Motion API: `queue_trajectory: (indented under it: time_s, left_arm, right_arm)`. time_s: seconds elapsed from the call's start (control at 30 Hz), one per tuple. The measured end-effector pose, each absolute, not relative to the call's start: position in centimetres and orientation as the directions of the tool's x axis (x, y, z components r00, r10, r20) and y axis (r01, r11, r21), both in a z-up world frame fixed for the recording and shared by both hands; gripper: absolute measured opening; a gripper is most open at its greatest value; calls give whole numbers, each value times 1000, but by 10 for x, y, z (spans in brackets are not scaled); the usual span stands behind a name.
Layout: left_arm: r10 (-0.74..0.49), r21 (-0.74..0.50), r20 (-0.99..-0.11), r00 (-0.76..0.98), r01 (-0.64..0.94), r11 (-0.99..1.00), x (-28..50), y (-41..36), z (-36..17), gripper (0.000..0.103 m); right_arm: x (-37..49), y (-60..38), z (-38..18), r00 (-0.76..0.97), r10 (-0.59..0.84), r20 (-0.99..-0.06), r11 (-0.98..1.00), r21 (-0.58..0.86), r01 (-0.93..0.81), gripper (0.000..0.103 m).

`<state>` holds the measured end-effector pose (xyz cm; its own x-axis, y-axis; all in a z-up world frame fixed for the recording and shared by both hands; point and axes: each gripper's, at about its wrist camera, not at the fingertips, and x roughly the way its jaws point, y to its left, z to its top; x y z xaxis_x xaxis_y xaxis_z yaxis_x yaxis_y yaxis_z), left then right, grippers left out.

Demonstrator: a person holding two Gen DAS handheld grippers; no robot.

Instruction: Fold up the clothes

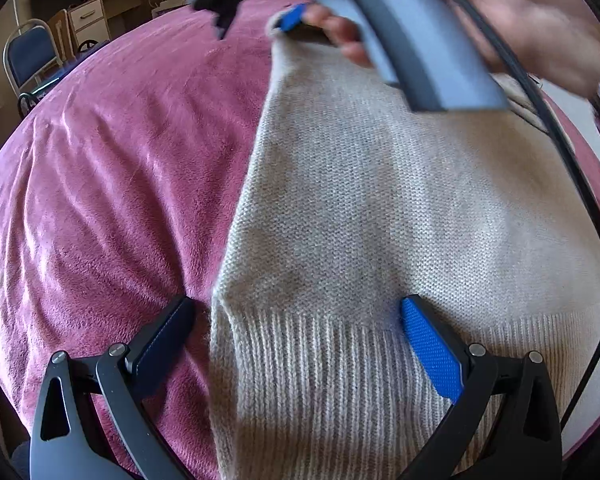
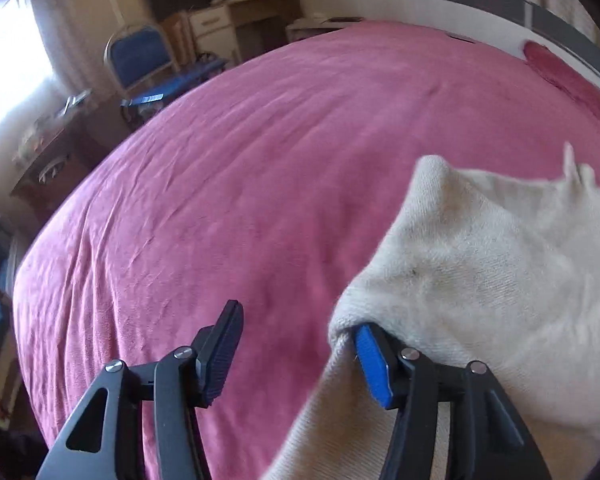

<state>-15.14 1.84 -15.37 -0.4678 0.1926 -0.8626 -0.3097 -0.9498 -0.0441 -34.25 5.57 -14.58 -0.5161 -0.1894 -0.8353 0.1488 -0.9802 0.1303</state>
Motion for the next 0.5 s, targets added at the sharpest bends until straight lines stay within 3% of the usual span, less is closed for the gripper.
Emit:
queue_trajectory:
  time_s: [0.17,0.27,0.4,0.5]
  left_arm:
    - [194,-45,-861,-470,-310,-950,-156,19,-155,103]
    - [196,-49,-860,-472,-306,-951,-158,18,-155,103]
    - [203,-68,-859,-470,-289,-955,-163,17,-152,103]
    - [223,-115,-855,-469,-249,-962,-172,14,-143,103]
  right_arm:
    - [-331,59,-152,-491,-125,-862,-987,59,148,58]
    - [-295,84,-134,-518,-163,-840,-983,94,156,58]
    - [-225,152,-114,-578,-262,-773,-964,232,128,58]
    - [-185,228,-121,-604,-293,-741,-932,362,8,58]
